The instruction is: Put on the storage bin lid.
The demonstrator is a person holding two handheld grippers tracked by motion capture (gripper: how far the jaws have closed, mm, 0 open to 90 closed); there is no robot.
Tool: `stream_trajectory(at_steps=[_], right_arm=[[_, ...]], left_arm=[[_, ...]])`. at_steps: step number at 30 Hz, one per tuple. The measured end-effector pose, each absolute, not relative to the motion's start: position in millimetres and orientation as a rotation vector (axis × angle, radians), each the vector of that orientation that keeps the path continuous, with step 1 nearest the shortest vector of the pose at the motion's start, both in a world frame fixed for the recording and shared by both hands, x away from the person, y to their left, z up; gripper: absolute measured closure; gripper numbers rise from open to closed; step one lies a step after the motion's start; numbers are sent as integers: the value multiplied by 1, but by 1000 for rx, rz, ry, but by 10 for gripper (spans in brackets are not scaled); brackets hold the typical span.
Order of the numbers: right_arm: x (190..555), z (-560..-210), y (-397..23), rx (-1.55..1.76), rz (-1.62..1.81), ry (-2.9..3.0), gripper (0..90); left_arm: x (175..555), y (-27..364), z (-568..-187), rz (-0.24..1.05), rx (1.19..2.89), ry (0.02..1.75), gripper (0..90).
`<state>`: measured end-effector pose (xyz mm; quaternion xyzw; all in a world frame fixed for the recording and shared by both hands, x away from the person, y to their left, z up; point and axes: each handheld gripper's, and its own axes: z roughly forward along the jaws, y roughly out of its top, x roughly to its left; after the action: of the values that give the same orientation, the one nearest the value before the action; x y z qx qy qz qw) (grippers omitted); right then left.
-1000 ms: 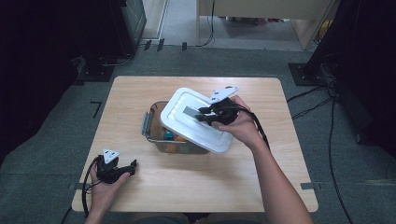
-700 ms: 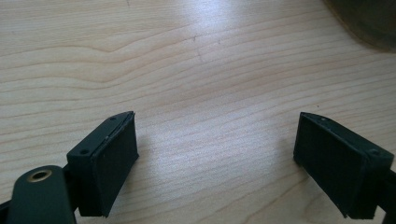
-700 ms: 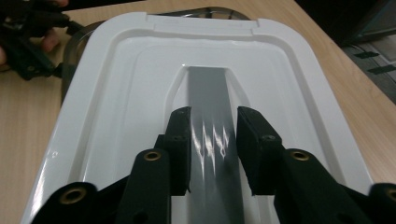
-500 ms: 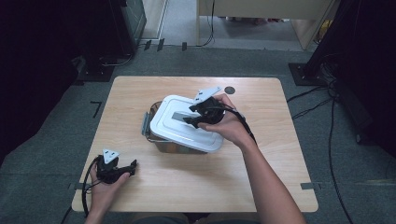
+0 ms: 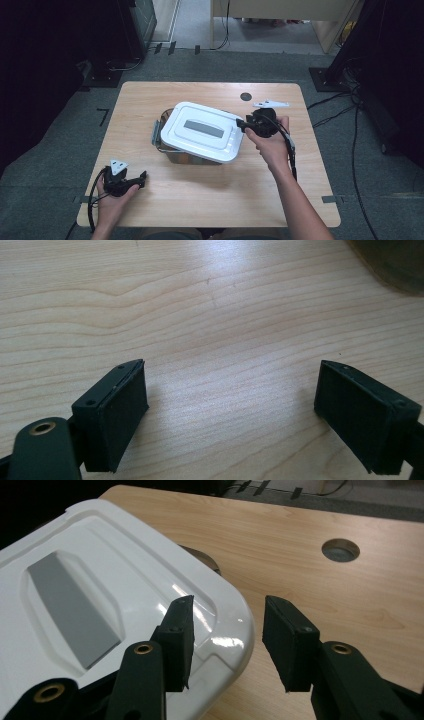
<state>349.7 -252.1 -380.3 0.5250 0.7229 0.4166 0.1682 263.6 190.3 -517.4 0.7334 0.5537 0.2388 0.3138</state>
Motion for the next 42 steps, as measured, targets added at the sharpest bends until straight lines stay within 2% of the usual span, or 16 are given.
stream_trajectory(at_steps=[13, 23, 36, 42], right_arm=[[357, -392, -238, 1560, 1168, 2008, 611], [376, -394, -220, 1512, 1178, 2028, 640], [399, -398, -207, 1443, 1178, 2048, 616], [402, -404, -208, 1454, 1178, 2030, 543]], left_arm=[[263, 190, -518, 630, 1931, 1458, 136], [263, 190, -518, 631, 1929, 1457, 136], [263, 190, -518, 630, 1930, 1455, 135], [263, 190, -518, 629, 1930, 1454, 135]])
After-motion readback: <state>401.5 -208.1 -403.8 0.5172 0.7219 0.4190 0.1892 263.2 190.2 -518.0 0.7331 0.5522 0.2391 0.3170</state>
